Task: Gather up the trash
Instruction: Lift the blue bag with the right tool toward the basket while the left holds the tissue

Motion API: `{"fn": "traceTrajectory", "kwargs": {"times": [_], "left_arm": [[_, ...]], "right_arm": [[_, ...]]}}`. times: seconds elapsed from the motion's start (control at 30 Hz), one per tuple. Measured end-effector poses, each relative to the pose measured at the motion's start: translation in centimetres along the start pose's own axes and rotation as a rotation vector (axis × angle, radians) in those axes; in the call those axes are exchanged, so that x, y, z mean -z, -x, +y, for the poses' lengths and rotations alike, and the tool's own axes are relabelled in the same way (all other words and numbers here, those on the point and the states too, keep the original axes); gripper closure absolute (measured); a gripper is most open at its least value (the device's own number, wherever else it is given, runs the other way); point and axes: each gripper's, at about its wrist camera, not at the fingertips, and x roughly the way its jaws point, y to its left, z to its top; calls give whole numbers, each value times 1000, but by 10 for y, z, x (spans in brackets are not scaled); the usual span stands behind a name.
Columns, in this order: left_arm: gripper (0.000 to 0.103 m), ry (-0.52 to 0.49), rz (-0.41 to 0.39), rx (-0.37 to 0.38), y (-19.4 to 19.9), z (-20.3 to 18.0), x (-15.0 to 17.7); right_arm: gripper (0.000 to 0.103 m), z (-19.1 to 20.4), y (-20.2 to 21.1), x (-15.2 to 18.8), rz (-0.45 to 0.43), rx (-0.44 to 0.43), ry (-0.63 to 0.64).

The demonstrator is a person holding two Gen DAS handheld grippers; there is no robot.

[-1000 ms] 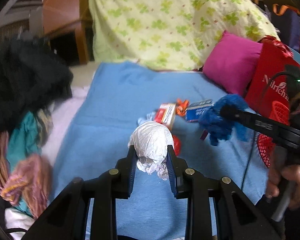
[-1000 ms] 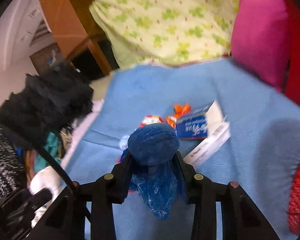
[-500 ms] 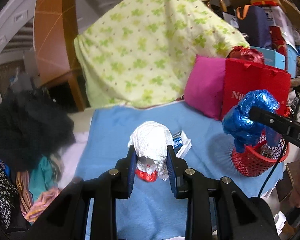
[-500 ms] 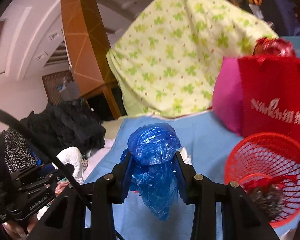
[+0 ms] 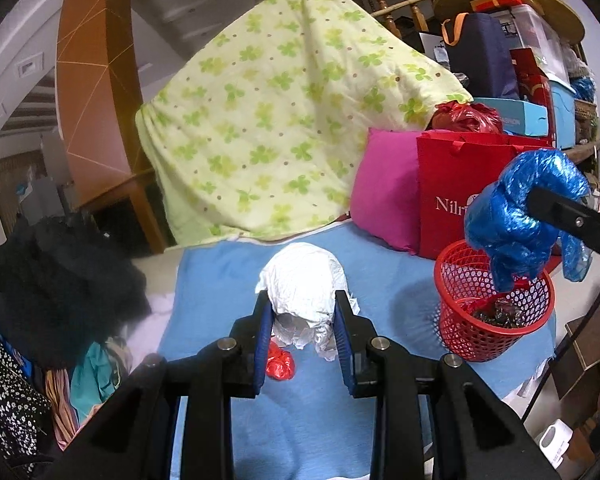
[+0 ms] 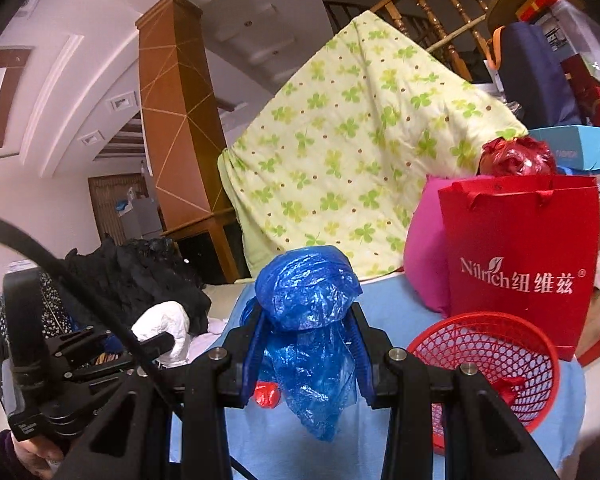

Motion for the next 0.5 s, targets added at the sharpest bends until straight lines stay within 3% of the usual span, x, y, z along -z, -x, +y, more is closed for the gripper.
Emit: {"fn": "traceTrajectory", "kwargs": {"times": [0.5], "left_arm": [[72,-66,29,16,-10,-40,-3]], "right_arm": [[62,-37,27,5,-44,33,-58]]}}
